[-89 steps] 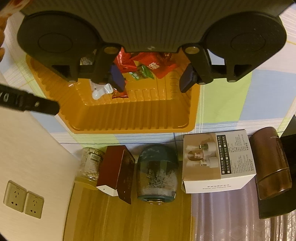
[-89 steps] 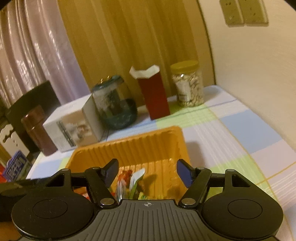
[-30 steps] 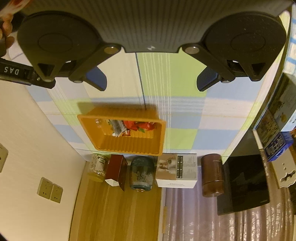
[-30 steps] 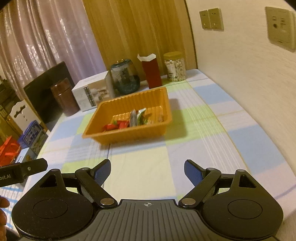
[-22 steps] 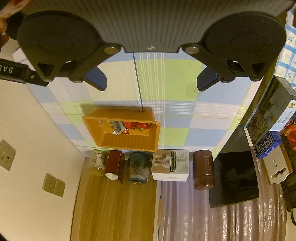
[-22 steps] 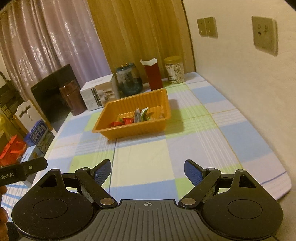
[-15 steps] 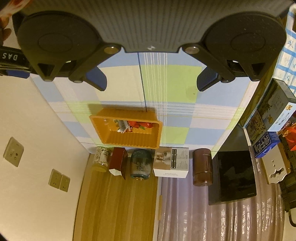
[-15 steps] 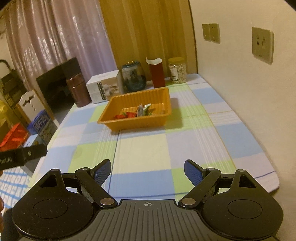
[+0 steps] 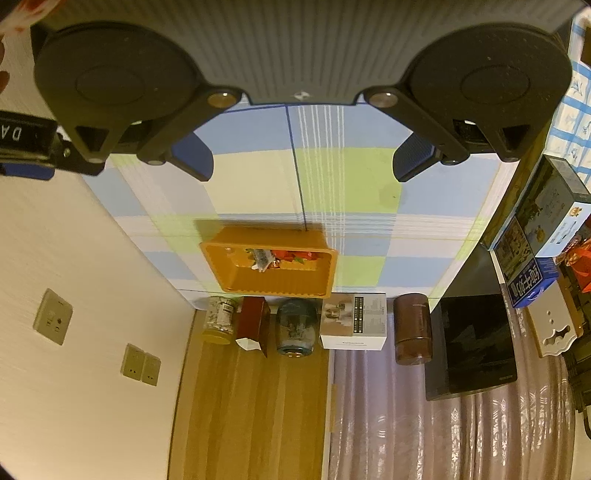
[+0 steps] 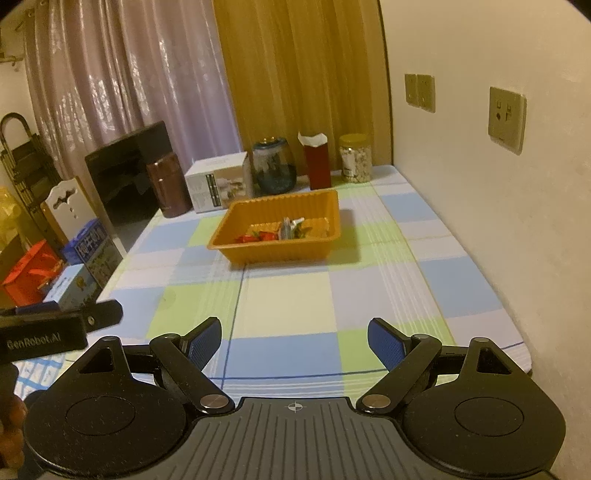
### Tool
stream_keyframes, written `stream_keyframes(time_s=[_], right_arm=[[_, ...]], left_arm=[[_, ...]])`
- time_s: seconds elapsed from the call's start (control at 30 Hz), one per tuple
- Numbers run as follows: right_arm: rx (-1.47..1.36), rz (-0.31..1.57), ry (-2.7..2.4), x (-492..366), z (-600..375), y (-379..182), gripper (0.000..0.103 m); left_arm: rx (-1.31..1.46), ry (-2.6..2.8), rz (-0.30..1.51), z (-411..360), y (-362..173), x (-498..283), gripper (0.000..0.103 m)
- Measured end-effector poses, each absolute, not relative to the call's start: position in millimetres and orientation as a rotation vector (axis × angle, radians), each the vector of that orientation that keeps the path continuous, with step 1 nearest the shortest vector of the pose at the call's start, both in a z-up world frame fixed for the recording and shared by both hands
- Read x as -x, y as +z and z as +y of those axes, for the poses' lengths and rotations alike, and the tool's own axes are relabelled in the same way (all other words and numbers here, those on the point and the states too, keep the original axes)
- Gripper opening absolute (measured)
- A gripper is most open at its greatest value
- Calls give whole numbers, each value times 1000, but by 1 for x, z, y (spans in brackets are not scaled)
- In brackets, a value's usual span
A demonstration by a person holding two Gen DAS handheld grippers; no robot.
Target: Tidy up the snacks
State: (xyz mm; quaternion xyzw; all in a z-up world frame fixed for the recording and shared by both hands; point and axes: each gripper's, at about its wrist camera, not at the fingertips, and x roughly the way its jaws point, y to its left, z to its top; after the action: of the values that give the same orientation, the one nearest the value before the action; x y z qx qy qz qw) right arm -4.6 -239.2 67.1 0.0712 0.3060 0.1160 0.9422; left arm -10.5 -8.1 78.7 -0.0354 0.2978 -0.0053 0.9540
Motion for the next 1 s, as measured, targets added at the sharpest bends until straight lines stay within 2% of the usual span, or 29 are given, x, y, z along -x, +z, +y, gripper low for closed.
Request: stream_keyframes(time_s=[1.0], right_arm=[[-128, 631, 250, 5, -233, 58, 86]], left_arm=[[85, -28, 629, -7, 68, 11, 103]])
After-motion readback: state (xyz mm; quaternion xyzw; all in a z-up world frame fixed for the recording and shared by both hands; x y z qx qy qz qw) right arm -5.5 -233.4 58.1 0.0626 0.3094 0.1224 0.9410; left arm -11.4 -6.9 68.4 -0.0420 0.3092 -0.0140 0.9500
